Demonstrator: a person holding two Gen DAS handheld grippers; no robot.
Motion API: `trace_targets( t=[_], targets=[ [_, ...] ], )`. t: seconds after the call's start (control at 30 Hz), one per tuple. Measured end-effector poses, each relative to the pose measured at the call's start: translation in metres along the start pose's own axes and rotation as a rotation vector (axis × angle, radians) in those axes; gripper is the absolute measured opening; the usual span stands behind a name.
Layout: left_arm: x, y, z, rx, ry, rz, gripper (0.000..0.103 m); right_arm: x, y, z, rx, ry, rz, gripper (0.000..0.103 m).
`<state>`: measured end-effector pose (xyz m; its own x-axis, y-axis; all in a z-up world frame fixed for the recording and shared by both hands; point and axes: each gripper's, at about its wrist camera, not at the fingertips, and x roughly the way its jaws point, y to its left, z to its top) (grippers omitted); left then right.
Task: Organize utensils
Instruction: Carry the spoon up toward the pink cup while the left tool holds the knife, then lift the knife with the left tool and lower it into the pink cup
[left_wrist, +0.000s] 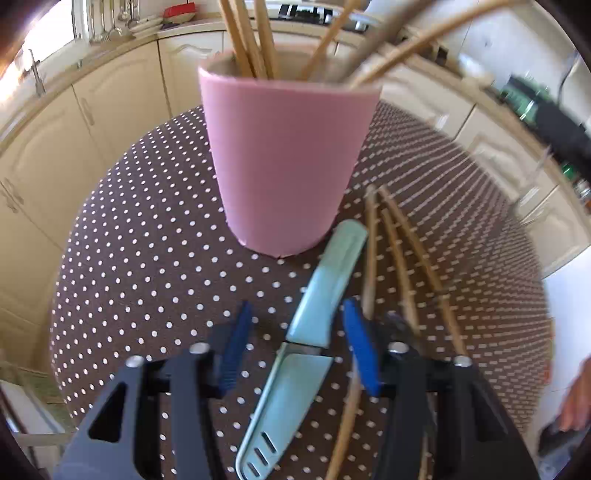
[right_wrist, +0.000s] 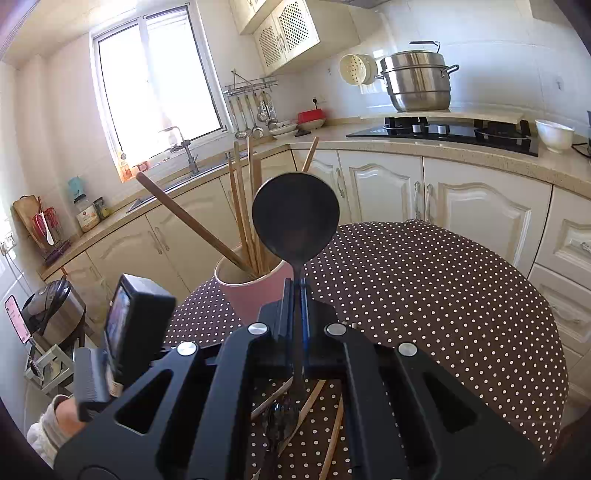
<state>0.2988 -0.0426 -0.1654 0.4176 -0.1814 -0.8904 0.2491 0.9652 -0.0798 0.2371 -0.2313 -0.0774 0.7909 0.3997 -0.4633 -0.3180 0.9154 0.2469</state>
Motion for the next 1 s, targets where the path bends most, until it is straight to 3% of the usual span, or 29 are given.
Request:
trace_targets(
  t=[0.07, 0.1, 0.17, 0.4, 0.5, 0.6, 0.87, 0.9, 0.93, 1.0],
  targets=[
    [0.003, -0.006, 0.003, 0.017, -0.014, 0.008, 0.030, 0.000, -0.002, -0.001, 0.006, 0.002, 0.002, 0.004],
    [0.003, -0.010, 0.005, 0.032, -0.018, 0.016, 0.027, 0.000, -0.002, -0.001, 0.007, 0.002, 0.003, 0.004],
    [0.003, -0.017, 0.004, 0.033, -0.032, 0.021, 0.025, -0.001, -0.004, -0.001, 0.012, 0.002, 0.003, 0.004],
    [-0.039, -0.008, -0.018, -0.046, -0.194, -0.113, 0.020, -0.007, -0.004, 0.002, 0.012, -0.009, 0.018, 0.004],
    [-0.062, -0.002, -0.029, -0.053, -0.269, -0.178, 0.000, -0.009, -0.001, 0.006, 0.007, -0.021, 0.027, 0.004],
    [-0.076, 0.007, -0.030, -0.062, -0.326, -0.208, 0.000, -0.011, 0.005, 0.009, -0.004, -0.032, 0.035, 0.004],
    [-0.047, 0.016, -0.018, -0.101, -0.196, -0.193, 0.002, -0.006, 0.007, 0.006, -0.015, -0.008, 0.022, 0.004],
    [-0.044, 0.019, -0.016, -0.113, -0.182, -0.175, 0.008, -0.006, 0.005, 0.004, -0.010, -0.003, 0.013, 0.004],
    [-0.041, 0.024, -0.014, -0.114, -0.165, -0.168, 0.028, -0.007, 0.003, 0.003, -0.003, 0.002, 0.006, 0.004],
    [-0.037, 0.021, -0.011, -0.100, -0.167, -0.143, 0.042, -0.007, -0.004, 0.000, 0.016, 0.017, 0.001, 0.004]
  ],
)
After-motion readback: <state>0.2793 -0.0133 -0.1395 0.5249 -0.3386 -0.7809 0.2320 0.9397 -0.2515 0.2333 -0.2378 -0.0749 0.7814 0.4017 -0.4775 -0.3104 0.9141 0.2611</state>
